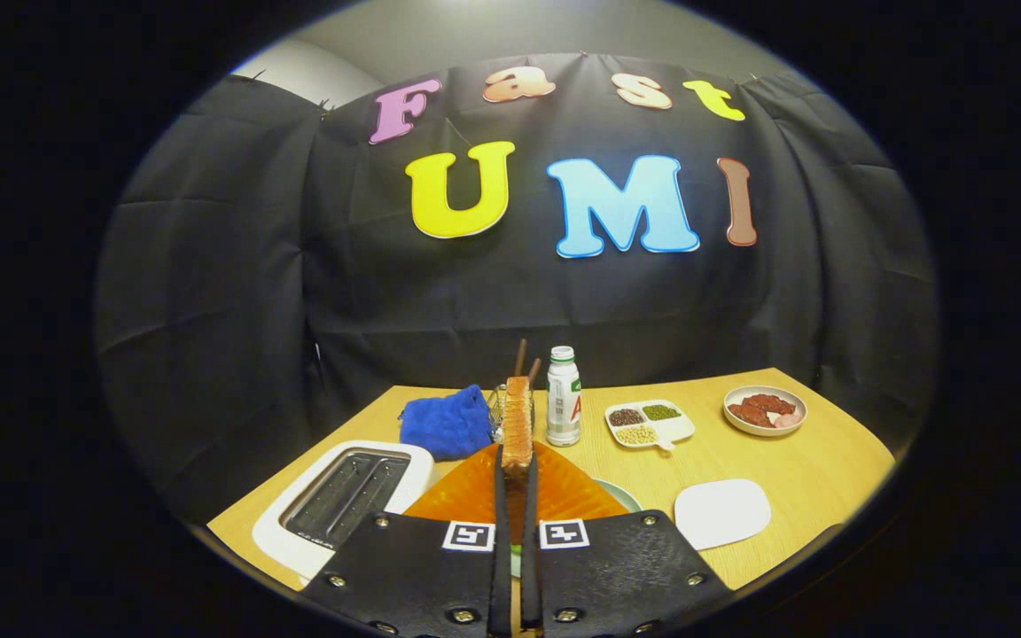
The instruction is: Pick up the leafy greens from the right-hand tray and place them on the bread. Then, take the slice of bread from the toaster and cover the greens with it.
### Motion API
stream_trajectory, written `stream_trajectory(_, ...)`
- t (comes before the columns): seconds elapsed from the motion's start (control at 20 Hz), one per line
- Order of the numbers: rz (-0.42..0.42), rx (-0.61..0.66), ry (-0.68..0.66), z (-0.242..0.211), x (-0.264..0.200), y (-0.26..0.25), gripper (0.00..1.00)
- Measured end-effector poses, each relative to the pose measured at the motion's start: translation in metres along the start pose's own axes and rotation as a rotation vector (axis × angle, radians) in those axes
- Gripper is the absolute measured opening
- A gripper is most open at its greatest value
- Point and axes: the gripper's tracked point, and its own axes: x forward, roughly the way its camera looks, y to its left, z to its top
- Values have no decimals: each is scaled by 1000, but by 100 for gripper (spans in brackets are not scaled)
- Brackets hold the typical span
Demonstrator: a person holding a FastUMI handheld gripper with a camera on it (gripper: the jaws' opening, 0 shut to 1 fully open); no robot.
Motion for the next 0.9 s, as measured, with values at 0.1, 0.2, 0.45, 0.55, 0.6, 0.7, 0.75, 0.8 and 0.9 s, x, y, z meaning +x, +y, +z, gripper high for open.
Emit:
stream_trajectory(0.1,-23,-13,14,-7,3,-12,4)
stream_trajectory(0.2,-25,-18,18,-13,5,-15,4)
stream_trajectory(0.45,39,-14,14,-30,9,-8,4)
stream_trajectory(0.55,49,-9,31,-41,15,-8,4)
stream_trajectory(0.6,52,-2,37,-46,20,-8,4)
stream_trajectory(0.7,43,-1,50,-56,31,-7,4)
stream_trajectory(0.75,41,2,53,-61,37,-6,5)
stream_trajectory(0.8,41,10,57,-66,41,-3,5)
stream_trajectory(0.9,55,26,78,-75,48,5,5)
